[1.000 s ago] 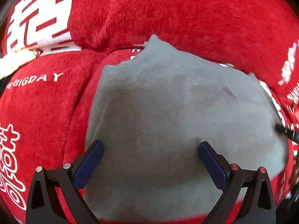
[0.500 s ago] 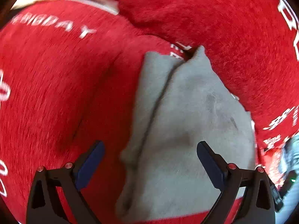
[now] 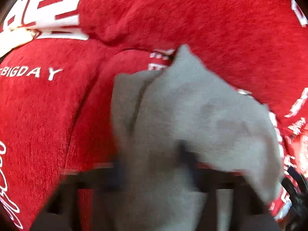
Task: Fold small clothes
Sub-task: 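Grasp the folded sweater's edge with the left gripper, then lift the held edge with the left gripper and fold it over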
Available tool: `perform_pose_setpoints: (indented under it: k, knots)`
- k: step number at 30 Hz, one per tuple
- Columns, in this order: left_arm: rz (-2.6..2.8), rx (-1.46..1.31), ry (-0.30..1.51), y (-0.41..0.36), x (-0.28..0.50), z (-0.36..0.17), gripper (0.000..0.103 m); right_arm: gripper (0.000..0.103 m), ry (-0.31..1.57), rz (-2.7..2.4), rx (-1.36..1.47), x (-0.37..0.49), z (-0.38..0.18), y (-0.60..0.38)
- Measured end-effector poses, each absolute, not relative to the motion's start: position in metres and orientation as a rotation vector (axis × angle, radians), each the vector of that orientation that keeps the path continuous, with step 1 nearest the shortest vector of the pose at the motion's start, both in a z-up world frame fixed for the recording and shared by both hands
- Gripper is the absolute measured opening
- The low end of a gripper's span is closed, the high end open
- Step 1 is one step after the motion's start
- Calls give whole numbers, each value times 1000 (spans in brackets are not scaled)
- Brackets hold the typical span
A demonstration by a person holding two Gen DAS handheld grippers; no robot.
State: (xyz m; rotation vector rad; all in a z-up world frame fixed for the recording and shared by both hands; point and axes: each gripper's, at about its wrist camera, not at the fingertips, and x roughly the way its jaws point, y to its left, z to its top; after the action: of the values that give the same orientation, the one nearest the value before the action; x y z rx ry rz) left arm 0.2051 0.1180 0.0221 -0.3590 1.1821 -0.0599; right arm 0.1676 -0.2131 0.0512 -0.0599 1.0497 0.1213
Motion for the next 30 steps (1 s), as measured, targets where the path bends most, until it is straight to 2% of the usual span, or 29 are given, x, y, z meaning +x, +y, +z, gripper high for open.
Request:
perform_pose_setpoints:
  k: [7,11,12,15,19,22,25,28,30]
  knots:
    - [-59,-334,1161,110,197,51,21,84,1097,115,-81,216,36,-176]
    - [-59,-363,1175,113,200,61,21,85,1185,129,-115,244,6,-148]
    - [-53,-360,1181,114,201,61,21,91,1165,112,-156,245,0,-143]
    - [-35,-361,1197,111,202,57,21,102,1095,40,-159,245,-5,-141]
    - [-26,-324,1192,102,201,63,21,102,1168,24,-61,256,1,-152]
    - [-16,-301,1194,97,201,65,21,102,1136,18,61,260,13,-158]
    - [-5,-296,1199,96,202,64,21,102,1201,-44,-17,274,-7,-147]
    - [-4,-304,1200,95,201,68,21,103,1129,-47,-113,273,-13,-136]
    - [-1,-284,1200,91,200,71,21,103,1171,-35,-97,276,-9,-141]
